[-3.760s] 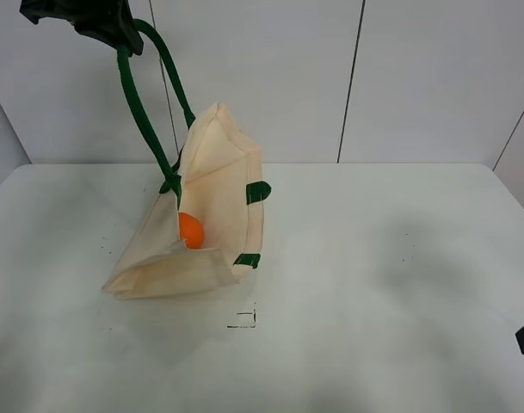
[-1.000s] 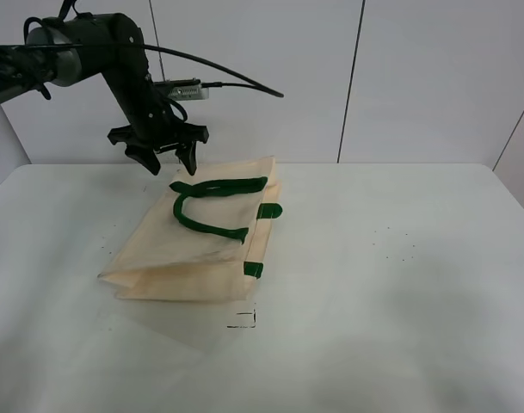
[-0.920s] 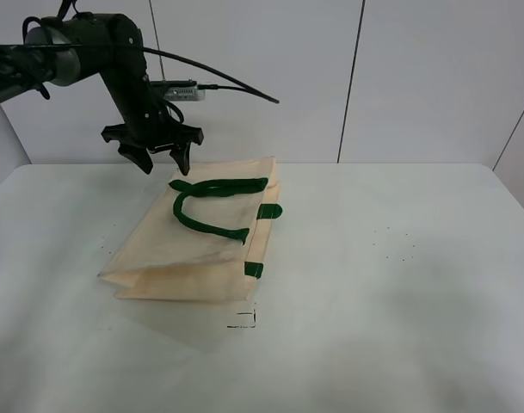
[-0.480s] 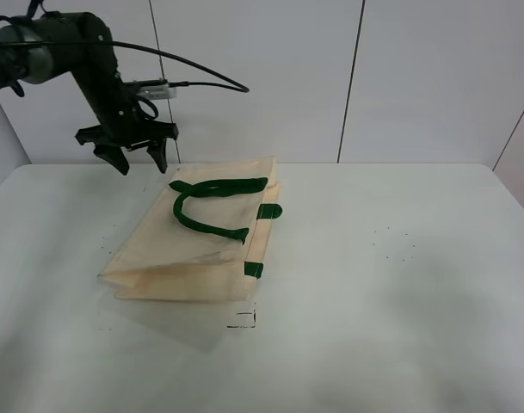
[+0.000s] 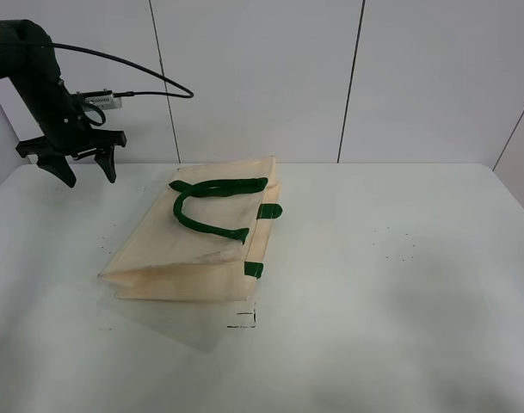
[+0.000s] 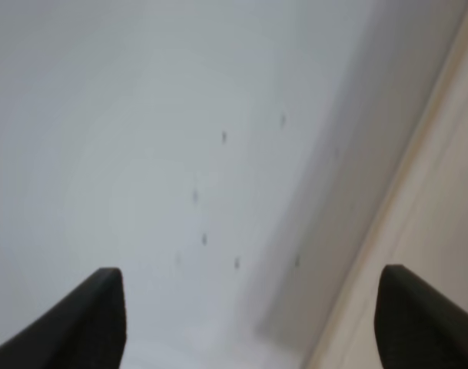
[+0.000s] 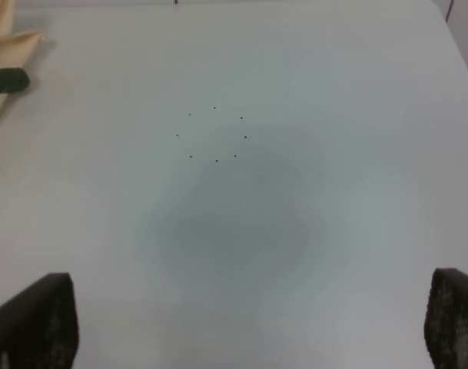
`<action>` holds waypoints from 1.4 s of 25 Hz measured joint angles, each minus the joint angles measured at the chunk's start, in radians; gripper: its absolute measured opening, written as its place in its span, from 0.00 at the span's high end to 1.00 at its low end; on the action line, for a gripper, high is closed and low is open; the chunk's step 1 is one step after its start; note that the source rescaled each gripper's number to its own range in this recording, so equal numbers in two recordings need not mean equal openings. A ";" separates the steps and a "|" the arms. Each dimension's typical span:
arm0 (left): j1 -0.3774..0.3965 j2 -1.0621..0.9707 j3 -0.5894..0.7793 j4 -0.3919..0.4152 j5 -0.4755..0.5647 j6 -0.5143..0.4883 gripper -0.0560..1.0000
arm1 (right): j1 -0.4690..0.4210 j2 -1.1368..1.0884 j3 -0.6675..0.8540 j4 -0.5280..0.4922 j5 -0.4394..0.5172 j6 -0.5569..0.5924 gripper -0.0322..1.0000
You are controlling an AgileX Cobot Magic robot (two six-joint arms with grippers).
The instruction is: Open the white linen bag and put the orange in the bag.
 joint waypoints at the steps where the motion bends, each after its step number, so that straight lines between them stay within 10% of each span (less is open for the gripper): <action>1: 0.000 -0.029 0.037 0.000 0.000 0.000 0.17 | 0.000 0.000 0.000 0.000 0.000 0.000 0.00; 35: -0.001 -1.462 1.406 -0.015 -0.129 0.110 0.18 | 0.000 0.000 0.000 0.000 0.000 0.000 0.00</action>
